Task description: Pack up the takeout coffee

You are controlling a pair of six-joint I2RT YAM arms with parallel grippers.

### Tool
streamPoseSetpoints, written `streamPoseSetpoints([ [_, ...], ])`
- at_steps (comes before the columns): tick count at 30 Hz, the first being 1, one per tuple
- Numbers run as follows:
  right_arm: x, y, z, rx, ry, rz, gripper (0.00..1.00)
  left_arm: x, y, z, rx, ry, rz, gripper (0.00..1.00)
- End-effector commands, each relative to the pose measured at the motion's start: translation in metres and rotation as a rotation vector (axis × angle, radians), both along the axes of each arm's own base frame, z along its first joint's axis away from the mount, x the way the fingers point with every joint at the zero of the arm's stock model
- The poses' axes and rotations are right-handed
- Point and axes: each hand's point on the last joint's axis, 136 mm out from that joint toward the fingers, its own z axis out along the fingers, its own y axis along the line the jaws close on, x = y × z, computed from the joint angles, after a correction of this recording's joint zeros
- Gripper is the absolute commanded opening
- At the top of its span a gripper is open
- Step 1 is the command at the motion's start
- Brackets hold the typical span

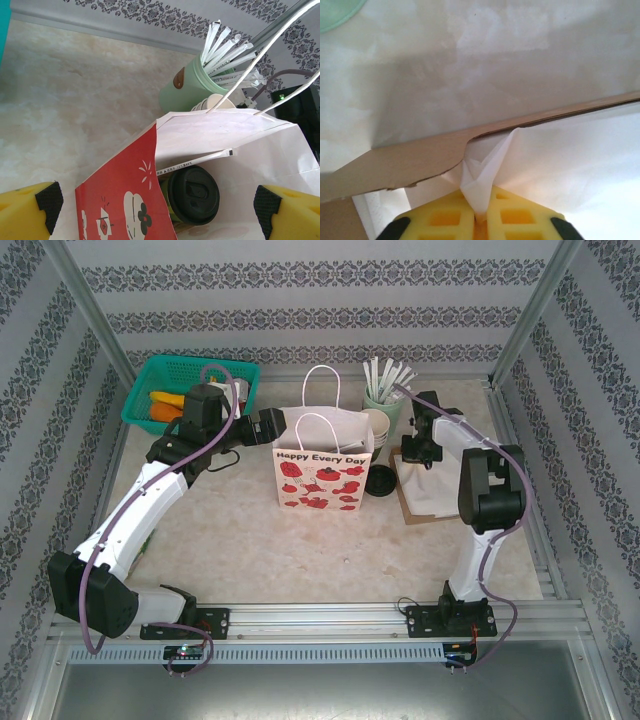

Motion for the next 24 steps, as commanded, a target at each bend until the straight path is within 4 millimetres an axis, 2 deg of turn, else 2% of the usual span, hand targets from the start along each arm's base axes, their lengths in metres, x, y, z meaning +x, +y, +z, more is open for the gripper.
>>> streamPoseSetpoints([
  [1,0.0,-0.002,0.023,-0.02,-0.051,0.005,0.08,-0.001,0.002,0.005,0.008,-0.02,0.004,1.0],
  [6,0.001,-0.004,0.038,-0.028,-0.091,-0.002,0.02,0.0,0.001,0.004,0.006,-0.018,-0.001,1.0],
  [10,-0.001,-0.005,0.049,-0.037,-0.111,0.002,0.09,0.0,0.001,0.004,0.006,-0.018,-0.001,1.0],
  [13,-0.003,-0.004,0.055,-0.028,-0.125,0.015,0.04,0.0,0.001,0.005,0.005,-0.02,-0.002,1.0],
  [15,-0.007,-0.001,0.059,-0.015,-0.136,0.032,0.04,0.0,0.001,0.006,0.005,-0.022,-0.002,1.0],
  [17,-0.009,0.0,0.064,-0.006,-0.148,0.045,0.11,0.0,0.001,0.007,0.007,-0.025,-0.003,1.0],
  [18,-0.01,0.001,0.065,0.0,-0.15,0.054,0.18,0.0,0.001,0.007,0.008,-0.027,-0.005,1.0],
  [20,-0.011,0.002,0.061,0.0,-0.139,0.064,0.21,0.0,0.0,0.007,0.009,-0.026,-0.006,1.0],
  [23,-0.013,0.004,0.051,0.006,-0.105,0.069,0.18,0.001,0.0,0.008,0.005,-0.026,-0.01,1.0],
  [24,-0.013,0.006,0.048,0.018,-0.1,0.07,0.1,0.001,-0.001,0.008,0.004,-0.025,-0.011,1.0],
])
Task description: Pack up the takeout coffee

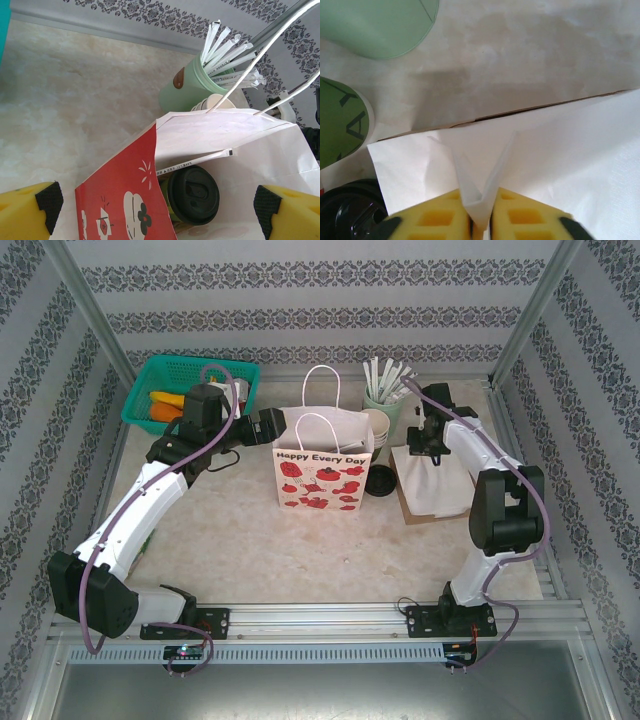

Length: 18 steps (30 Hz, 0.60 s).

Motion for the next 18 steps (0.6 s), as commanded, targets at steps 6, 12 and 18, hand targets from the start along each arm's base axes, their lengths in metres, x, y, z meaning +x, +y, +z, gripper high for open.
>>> streamPoseSetpoints([
  [6,-0.001,0.011,-0.01,0.053,0.024,0.022,0.0,-0.001,0.001,0.008,0.012,-0.027,-0.006,1.0],
  [12,-0.001,0.006,0.033,0.041,-0.126,0.039,0.0,-0.005,0.002,0.011,0.017,-0.04,-0.011,1.0],
  [18,-0.021,0.008,0.115,0.085,-0.388,0.128,0.0,-0.014,0.007,0.038,0.088,-0.145,-0.053,1.0],
])
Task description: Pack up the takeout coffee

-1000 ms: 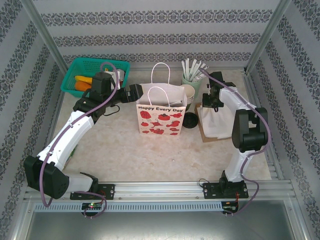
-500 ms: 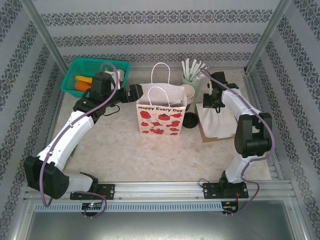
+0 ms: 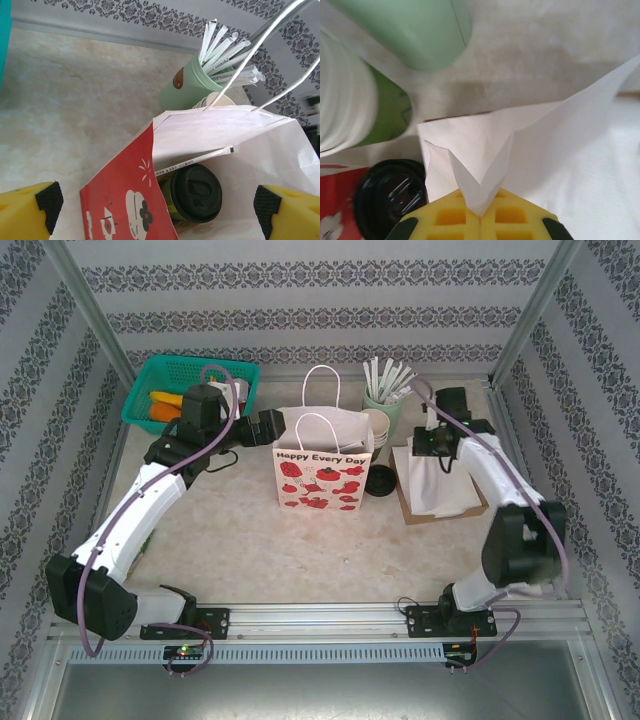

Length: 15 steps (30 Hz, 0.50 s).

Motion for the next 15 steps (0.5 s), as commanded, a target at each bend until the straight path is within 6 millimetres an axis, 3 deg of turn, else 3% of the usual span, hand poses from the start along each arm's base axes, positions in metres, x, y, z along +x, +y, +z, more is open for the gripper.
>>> streamPoseSetpoints([
  [1,-0.005,0.005,0.066,0.018,-0.219,0.086,0.0,-0.013,0.006,0.041,0.061,-0.145,-0.041,1.0],
  [6,-0.034,0.03,0.134,0.096,-0.395,0.224,0.0,-0.036,-0.006,0.084,0.087,-0.325,-0.191,1.0],
  [12,-0.07,0.078,0.22,0.266,-0.615,0.462,0.0,-0.078,-0.043,0.129,0.04,-0.499,-0.509,1.0],
  [15,-0.084,0.105,0.257,0.332,-0.697,0.6,0.0,-0.08,-0.057,0.142,0.058,-0.556,-0.579,1.0],
])
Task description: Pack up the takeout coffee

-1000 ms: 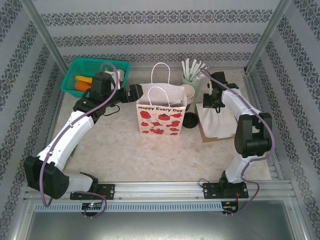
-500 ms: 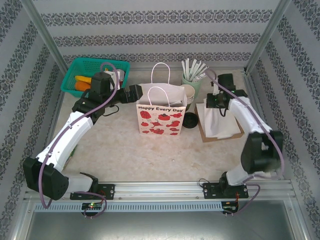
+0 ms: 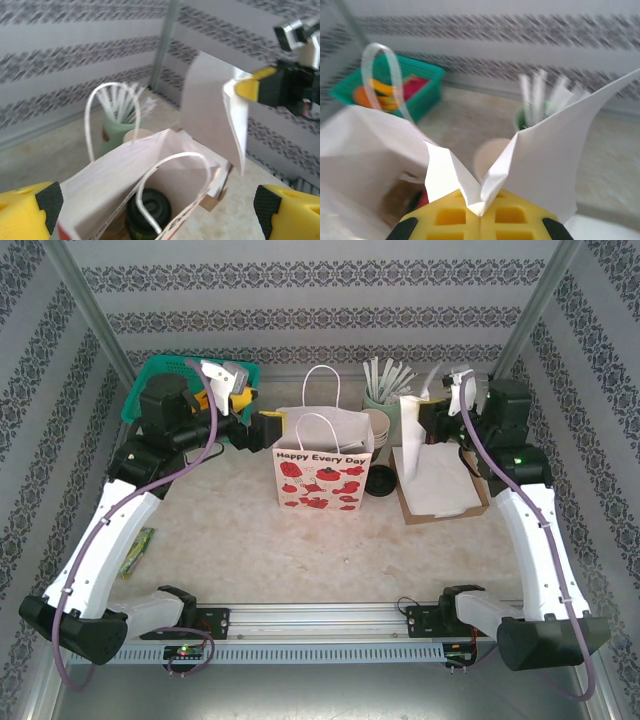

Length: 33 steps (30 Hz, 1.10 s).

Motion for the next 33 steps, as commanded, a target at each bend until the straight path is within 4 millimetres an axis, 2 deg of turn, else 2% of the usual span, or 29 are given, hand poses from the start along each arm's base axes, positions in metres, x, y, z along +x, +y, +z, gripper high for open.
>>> streamPoseSetpoints([
  [1,-0.025,0.044,0.06,0.066,-0.167,0.256,0.0,-0.013,-0.025,0.019,0.039,-0.123,-0.168,1.0],
  [6,-0.037,0.083,0.09,0.039,-0.278,0.448,0.0,-0.009,-0.043,0.027,0.089,-0.219,-0.304,1.0],
  [12,-0.018,0.118,0.114,-0.008,-0.383,0.437,0.0,-0.003,-0.065,0.035,0.074,-0.224,-0.478,1.0],
  [14,-0.011,0.126,0.121,0.007,-0.408,0.426,0.0,0.006,-0.068,0.039,0.066,-0.235,-0.464,1.0],
  [17,-0.019,0.146,0.123,0.033,-0.438,0.54,0.0,0.027,-0.067,0.041,0.07,-0.247,-0.383,1.0],
  [21,-0.02,0.165,0.125,0.023,-0.462,0.584,0.0,0.031,-0.071,0.045,0.06,-0.259,-0.397,1.0],
  [25,-0.037,0.182,0.133,0.067,-0.47,0.716,0.0,0.045,-0.07,0.049,0.084,-0.297,-0.355,1.0],
  [29,-0.057,0.186,0.139,0.095,-0.475,0.84,0.0,0.058,-0.064,0.047,0.141,-0.348,-0.351,1.0],
  [33,-0.074,0.187,0.146,0.144,-0.456,0.962,0.0,0.047,-0.062,0.049,0.136,-0.433,-0.48,1.0],
])
